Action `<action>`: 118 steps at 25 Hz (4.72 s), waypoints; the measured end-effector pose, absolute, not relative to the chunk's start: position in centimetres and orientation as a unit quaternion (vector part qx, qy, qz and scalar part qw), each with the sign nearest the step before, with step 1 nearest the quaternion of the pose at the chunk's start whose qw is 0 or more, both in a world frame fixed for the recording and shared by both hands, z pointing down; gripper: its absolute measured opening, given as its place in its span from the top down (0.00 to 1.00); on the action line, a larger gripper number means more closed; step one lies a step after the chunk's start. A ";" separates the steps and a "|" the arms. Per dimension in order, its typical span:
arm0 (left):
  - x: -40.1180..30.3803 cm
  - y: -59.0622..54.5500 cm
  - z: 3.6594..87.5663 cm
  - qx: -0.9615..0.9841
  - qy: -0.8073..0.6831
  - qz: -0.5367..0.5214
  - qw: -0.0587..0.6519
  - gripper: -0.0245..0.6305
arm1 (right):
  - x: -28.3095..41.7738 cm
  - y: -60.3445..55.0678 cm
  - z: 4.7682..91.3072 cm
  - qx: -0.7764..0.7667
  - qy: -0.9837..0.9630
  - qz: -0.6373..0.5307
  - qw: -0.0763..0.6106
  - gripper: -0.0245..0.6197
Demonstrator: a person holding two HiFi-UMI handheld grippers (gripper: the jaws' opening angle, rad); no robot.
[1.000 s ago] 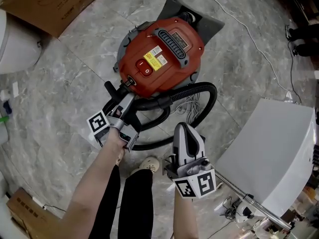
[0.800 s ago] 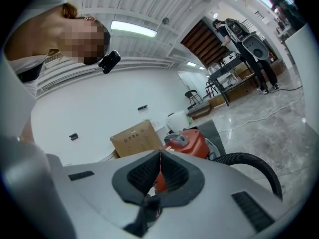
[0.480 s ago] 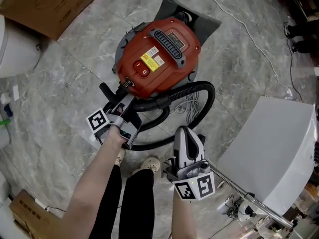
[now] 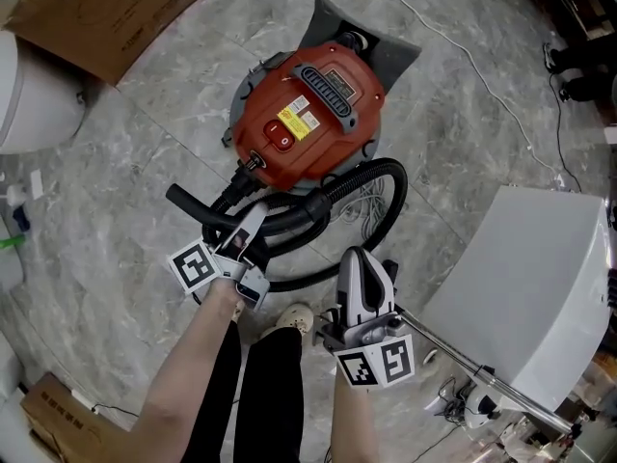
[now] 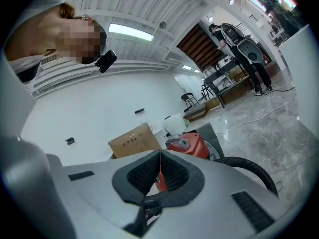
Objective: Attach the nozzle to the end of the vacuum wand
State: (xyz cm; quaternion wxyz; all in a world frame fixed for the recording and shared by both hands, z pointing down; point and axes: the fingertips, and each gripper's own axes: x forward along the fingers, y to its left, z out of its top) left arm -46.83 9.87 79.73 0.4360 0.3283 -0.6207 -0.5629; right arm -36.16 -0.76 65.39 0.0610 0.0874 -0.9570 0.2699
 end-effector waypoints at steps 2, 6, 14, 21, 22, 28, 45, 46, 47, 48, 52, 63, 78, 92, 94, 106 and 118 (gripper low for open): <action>-46.2 10.2 78.4 0.348 -0.635 -0.537 0.433 0.75 | -35.9 -0.5 64.7 0.092 -0.956 0.273 0.058 0.94; -45.4 11.1 76.1 0.373 -0.662 -0.488 0.429 0.75 | -35.0 -0.3 63.2 0.099 -0.953 0.281 0.048 0.94; -44.6 11.9 68.3 0.455 -0.709 -0.373 0.389 0.75 | -33.5 0.6 58.8 0.104 -0.954 0.279 0.043 0.94; -45.1 9.7 57.0 0.552 -0.737 -0.251 0.296 0.75 | -32.1 0.4 52.8 0.107 -0.958 0.265 0.028 0.94; -45.0 9.2 55.2 0.566 -0.736 -0.242 0.282 0.75 | -31.9 0.3 52.0 0.109 -0.958 0.262 0.026 0.94; -43.4 7.0 45.5 0.628 -0.713 -0.213 0.228 0.75 | -29.5 -0.4 46.1 0.136 -0.958 0.251 0.007 0.94; -27.9 4.7 33.3 0.773 -0.546 -0.170 0.275 0.75 | -15.4 1.1 32.1 0.282 -0.932 0.221 -0.045 0.94; -26.9 4.6 33.1 0.778 -0.541 -0.163 0.276 0.75 | -14.0 0.8 31.9 0.294 -0.929 0.220 -0.047 0.94; -25.9 4.4 32.9 0.784 -0.535 -0.154 0.276 0.75 | -12.3 0.5 31.7 0.311 -0.923 0.220 -0.051 0.94; -25.0 4.2 32.9 0.788 -0.529 -0.147 0.277 0.75 | -10.5 0.0 31.8 0.332 -0.916 0.220 -0.055 0.94; -22.4 2.5 33.4 0.793 -0.524 -0.137 0.279 0.75 | -3.2 -3.2 34.4 0.420 -0.876 0.228 -0.058 0.94; -19.9 -4.1 37.3 0.788 -0.523 -0.132 0.298 0.75 | 12.5 -12.3 45.4 0.562 -0.788 0.249 -0.028 0.93; -18.3 -7.0 38.6 0.783 -0.524 -0.143 0.303 0.75 | 22.7 -22.2 60.5 0.640 -0.701 0.313 0.003 0.58; -18.6 -7.5 39.3 0.782 -0.550 -0.125 0.266 0.75 | 24.1 -27.0 68.1 0.654 -0.663 0.365 0.004 0.57; -18.7 -7.3 39.3 0.783 -0.548 -0.124 0.267 0.75 | 23.8 -27.3 68.4 0.647 -0.666 0.372 -0.008 0.57; -18.9 -6.9 39.5 0.794 -0.537 -0.115 0.261 0.75 | 23.5 -28.2 68.1 0.648 -0.683 0.337 -0.003 0.70; -18.6 -7.3 38.2 0.811 -0.509 -0.121 0.263 0.75 | 19.9 -21.8 63.0 0.635 -0.726 0.264 0.023 0.70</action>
